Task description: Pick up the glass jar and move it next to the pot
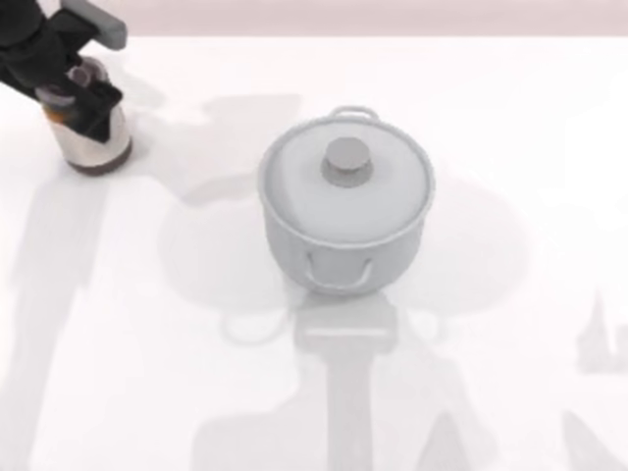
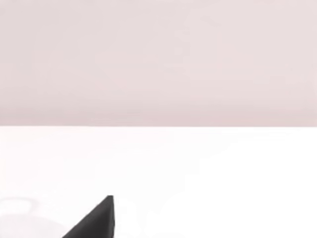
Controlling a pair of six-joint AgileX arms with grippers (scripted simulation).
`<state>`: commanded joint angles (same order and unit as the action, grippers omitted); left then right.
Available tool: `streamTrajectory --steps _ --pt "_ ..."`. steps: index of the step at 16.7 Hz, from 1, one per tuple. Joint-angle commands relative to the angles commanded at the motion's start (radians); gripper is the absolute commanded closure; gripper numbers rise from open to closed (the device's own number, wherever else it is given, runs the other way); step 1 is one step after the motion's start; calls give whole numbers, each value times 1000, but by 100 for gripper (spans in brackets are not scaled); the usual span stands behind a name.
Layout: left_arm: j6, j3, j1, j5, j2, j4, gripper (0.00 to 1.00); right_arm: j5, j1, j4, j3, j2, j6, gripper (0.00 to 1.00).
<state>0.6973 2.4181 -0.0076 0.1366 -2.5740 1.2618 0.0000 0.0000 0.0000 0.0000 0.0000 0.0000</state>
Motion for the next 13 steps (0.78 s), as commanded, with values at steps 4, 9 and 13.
streamTrajectory --steps 4,9,13 --pt "2 0 3 0 0 0 100 0 0 0 0 0 0 0" --pt "1 -115 10 -5 117 6 100 0 0 0 0 0 0 0" --pt "4 -320 19 -7 348 19 100 0 0 0 0 0 0 0"
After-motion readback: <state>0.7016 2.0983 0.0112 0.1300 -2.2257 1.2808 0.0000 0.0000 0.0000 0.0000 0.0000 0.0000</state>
